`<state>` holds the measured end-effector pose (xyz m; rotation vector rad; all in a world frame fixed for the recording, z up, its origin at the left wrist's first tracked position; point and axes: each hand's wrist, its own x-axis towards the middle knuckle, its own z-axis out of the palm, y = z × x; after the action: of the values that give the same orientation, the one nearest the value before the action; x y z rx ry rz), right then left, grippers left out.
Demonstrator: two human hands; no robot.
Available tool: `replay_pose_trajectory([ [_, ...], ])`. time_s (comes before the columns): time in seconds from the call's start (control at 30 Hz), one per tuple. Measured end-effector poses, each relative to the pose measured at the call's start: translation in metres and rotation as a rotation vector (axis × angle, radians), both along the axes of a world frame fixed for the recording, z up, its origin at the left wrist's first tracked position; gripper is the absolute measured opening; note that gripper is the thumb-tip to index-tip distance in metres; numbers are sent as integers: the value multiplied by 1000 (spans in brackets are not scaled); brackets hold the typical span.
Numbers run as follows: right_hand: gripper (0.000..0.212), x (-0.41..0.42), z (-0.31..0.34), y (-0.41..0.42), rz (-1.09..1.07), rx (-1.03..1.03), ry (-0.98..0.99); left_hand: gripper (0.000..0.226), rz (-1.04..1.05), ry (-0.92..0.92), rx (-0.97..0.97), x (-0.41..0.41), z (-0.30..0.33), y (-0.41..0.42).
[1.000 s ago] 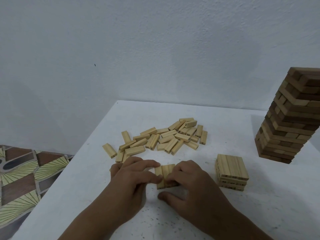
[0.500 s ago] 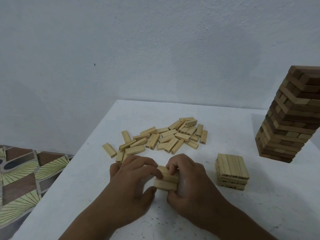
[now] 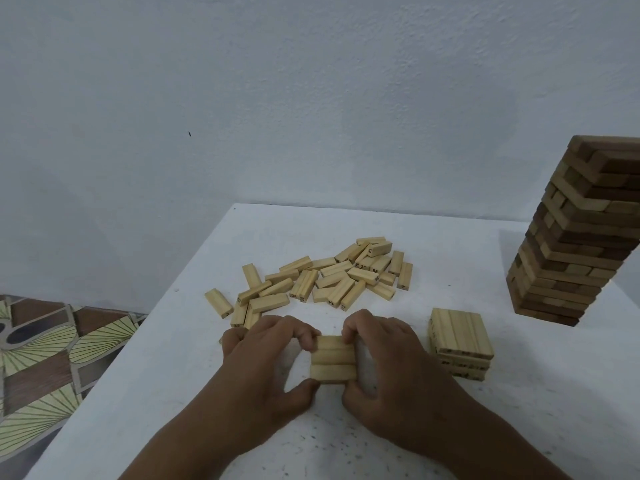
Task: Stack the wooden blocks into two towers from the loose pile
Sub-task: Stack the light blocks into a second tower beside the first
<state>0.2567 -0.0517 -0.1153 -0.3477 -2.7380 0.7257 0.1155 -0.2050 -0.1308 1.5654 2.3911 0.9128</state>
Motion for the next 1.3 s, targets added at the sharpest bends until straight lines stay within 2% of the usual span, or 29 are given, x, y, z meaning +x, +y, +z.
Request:
replay_pose_trajectory([
  [0.17, 40, 5, 8, 1, -2, -64, 108, 40, 20, -44, 107, 5, 8, 1],
  [0.37, 62, 19, 33, 17, -77, -115, 192, 38, 21, -42, 217, 17, 34, 13],
  [0.57, 65, 52, 61, 44, -148, -204, 253, 39, -67, -43, 226, 35, 54, 50],
  [0.73, 54, 75, 52, 60, -278, -252, 273, 44, -138, -125, 210, 57, 48, 90],
  [0.9, 59, 86, 28, 68, -381, -295, 287, 46, -131, -226, 205, 68, 23, 109],
  [1.1, 54, 93, 14, 75, -388, -362, 266, 40, -137, -354, 238, 74, 18, 113],
  [1.3, 56, 97, 12, 79, -375, -376, 261, 54, -144, -367, 158, 75, 12, 114],
])
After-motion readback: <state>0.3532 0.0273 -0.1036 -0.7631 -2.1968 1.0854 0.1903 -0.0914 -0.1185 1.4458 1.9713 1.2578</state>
